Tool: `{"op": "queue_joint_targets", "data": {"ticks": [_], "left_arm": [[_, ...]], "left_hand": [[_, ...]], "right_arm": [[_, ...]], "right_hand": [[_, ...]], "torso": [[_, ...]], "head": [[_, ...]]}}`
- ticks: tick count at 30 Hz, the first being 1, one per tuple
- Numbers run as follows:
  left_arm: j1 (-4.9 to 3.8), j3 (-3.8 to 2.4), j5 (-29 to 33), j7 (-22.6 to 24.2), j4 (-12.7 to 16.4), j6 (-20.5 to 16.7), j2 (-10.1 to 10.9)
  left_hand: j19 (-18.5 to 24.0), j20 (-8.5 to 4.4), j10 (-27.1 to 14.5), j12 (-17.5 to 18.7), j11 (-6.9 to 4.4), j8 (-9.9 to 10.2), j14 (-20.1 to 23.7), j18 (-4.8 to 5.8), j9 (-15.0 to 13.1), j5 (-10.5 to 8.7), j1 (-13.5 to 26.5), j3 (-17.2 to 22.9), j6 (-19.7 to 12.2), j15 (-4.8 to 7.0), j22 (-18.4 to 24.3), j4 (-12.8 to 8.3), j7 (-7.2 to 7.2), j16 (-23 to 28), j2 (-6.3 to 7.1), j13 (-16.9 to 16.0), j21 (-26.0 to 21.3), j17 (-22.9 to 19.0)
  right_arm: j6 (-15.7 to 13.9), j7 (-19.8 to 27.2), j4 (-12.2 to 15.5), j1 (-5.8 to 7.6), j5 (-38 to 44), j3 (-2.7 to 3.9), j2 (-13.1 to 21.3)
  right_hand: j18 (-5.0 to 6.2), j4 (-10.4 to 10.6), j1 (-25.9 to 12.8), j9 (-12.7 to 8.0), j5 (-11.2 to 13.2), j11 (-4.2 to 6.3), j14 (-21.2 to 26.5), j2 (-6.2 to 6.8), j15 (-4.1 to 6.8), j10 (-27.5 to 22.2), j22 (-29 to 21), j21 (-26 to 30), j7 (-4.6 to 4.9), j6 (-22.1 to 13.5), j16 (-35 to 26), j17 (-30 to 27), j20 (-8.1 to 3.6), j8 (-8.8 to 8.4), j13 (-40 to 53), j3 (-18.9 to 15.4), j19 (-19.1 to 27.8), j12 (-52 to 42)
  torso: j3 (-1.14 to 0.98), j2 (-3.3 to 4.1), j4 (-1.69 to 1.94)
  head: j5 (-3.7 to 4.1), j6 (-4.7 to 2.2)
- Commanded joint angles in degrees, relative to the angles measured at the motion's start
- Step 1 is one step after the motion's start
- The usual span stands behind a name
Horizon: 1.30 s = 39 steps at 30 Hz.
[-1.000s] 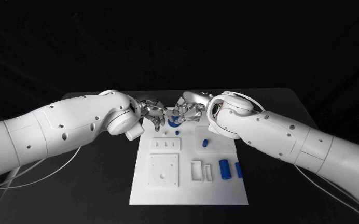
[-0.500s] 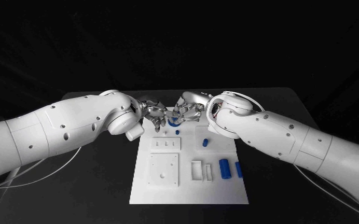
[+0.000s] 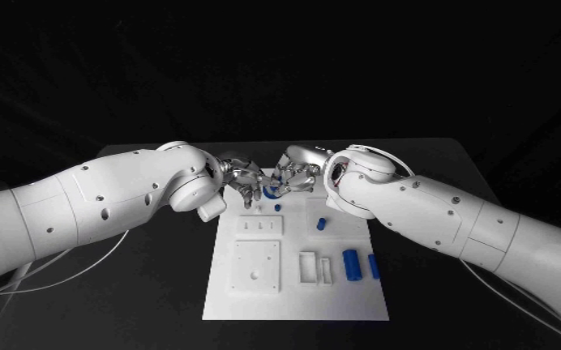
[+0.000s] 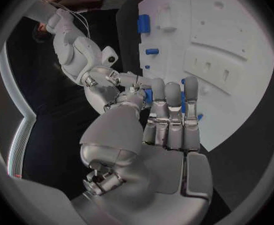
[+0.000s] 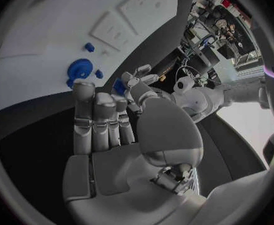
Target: Assemble the parts on the task board
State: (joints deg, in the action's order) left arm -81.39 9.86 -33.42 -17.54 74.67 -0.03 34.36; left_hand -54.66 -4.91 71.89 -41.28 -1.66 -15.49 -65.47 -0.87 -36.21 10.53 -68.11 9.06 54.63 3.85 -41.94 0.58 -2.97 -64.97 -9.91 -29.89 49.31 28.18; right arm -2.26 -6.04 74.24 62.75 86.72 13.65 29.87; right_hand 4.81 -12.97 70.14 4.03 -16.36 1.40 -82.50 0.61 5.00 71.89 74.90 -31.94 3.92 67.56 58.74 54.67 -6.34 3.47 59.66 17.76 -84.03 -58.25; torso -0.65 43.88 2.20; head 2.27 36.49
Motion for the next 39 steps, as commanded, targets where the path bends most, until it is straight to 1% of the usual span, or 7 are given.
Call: {"op": "queue_joint_targets", "data": {"ticks": [1,20,22,26,30,33,39], "left_arm": [[0.13,0.01,-0.2,1.1,0.2,0.7,-0.2],[0.19,0.01,-0.9,1.7,-0.2,-0.9,-0.2],[0.19,0.01,-1.0,1.7,-0.2,-1.1,-0.2],[0.19,0.01,-1.4,1.5,-0.2,-1.2,-0.1],[0.19,0.01,-1.6,1.3,-0.1,-1.4,-0.1],[0.19,0.01,-1.8,1.2,-0.2,-1.8,0.0],[0.19,0.01,-2.0,0.9,-0.2,-2.0,0.0]], "left_hand": [[0.4,0.22,0.1,-0.3,0.01,-1.0,0.3,-1.14,-0.1,-1.38,3.2,14.5,0.1,-0.12,-0.4,-5.6,-0.04,-0.3,3.46,0.1,0.3,-0.1],[0.1,-0.33,1.4,-0.6,-0.55,-4.0,-0.7,-1.35,-3.1,-1.04,2.4,18.8,1.5,0.4,-1.8,-6.3,0.6,-0.8,3.81,0.3,1.2,0.1],[0.0,-0.41,1.6,-0.6,-0.64,-4.2,-0.8,-1.38,-3.4,-0.74,2.5,19.0,1.8,0.49,-2.0,-6.8,0.7,-0.8,3.97,0.3,1.3,0.1],[-0.1,-0.52,1.9,-0.5,-0.77,-4.0,-1.1,-1.42,-3.5,-0.36,2.4,19.2,2.5,0.59,-2.2,-7.4,0.83,-0.8,4.25,0.3,1.5,0.2],[-0.2,-0.67,2.3,-0.2,-0.92,-4.1,-1.3,-1.44,-4.0,0.99,2.8,19.3,3.2,0.74,-2.4,-8.1,1.03,-0.9,4.55,0.4,1.7,0.4],[-0.3,-0.87,2.8,0.0,-1.17,-4.4,-1.6,-1.52,-5.1,5.14,3.6,19.8,3.7,0.96,-2.8,-8.8,1.26,-1.0,5.37,0.4,1.9,0.6],[-0.7,-1.31,4.1,0.7,-1.61,-3.8,-2.5,-1.63,-6.0,8.7,4.8,20.9,5.5,1.41,-3.3,-10.2,1.72,-0.8,6.5,0.6,2.6,0.7]], "right_arm": [[0.8,1.4,0.4,0.03,-0.2,0.05,-0.3],[0.3,1.7,0.2,0.01,-0.7,0.04,-0.2],[-0.1,1.8,0.1,0.01,-1.0,0.04,-0.2],[-1.0,2.1,-0.1,0.01,-1.8,0.04,-0.1],[-2.0,2.4,-0.4,0.0,-2.6,0.03,0.1],[-2.8,2.9,-0.5,-0.04,-3.2,0.03,0.5],[-4.5,3.4,-0.4,-0.17,-4.0,0.03,1.3]], "right_hand": [[-0.61,0.4,-0.1,0.1,0.0,0.46,0.0,-0.54,0.47,0.1,1.6,-0.2,0.02,0.3,-0.4,0.0,-0.34,0.15,0.0,-0.3,-2.8,-0.1],[-0.44,1.8,-1.5,-0.2,-2.3,0.21,0.0,0.72,0.3,-0.5,1.2,0.9,0.31,-1.6,-0.9,-0.4,-0.23,0.07,-0.8,-3.3,-2.6,0.7],[-0.25,2.8,-3.0,-0.4,-5.3,-0.2,0.4,2.12,0.01,-1.2,0.9,1.9,0.94,-4.2,-1.6,-1.0,-0.02,0.09,-1.7,-5.9,-2.5,1.8],[0.61,4.5,-2.5,-0.4,-5.8,-0.96,1.3,2.26,-0.63,-2.9,-0.3,5.7,1.86,-7.6,-3.6,-2.8,0.7,0.17,-3.7,-12.4,-1.9,3.7],[1.69,5.6,-1.0,-0.6,-6.2,-1.66,2.7,1.68,-1.27,-5.6,-2.4,12.1,2.65,-14.1,-5.7,-4.9,1.51,0.04,-6.7,-17.6,-1.2,6.3],[2.0,6.3,0.3,-0.7,-7.1,-1.85,3.2,1.02,-1.49,-6.4,-3.6,15.0,2.85,-16.2,-6.0,-5.6,1.81,-0.11,-8.3,-20.8,-1.3,6.5],[2.15,7.7,0.8,-0.9,-8.7,-2.08,3.3,2.02,-1.61,-6.6,-3.3,15.3,3.24,-20.3,-5.6,-5.7,1.94,-0.32,-9.0,-21.8,-1.6,5.9]], "torso": [[0.05,0.0,0.01],[0.01,0.0,0.04],[0.0,0.0,0.01],[0.01,0.02,-0.06],[0.03,0.01,-0.04],[0.02,0.02,0.02],[0.04,0.0,0.03]], "head": [[0.05,-0.02],[-0.05,0.26],[-0.08,0.28],[-0.14,0.32],[-0.18,0.36],[-0.25,0.39],[-0.46,0.39]]}}
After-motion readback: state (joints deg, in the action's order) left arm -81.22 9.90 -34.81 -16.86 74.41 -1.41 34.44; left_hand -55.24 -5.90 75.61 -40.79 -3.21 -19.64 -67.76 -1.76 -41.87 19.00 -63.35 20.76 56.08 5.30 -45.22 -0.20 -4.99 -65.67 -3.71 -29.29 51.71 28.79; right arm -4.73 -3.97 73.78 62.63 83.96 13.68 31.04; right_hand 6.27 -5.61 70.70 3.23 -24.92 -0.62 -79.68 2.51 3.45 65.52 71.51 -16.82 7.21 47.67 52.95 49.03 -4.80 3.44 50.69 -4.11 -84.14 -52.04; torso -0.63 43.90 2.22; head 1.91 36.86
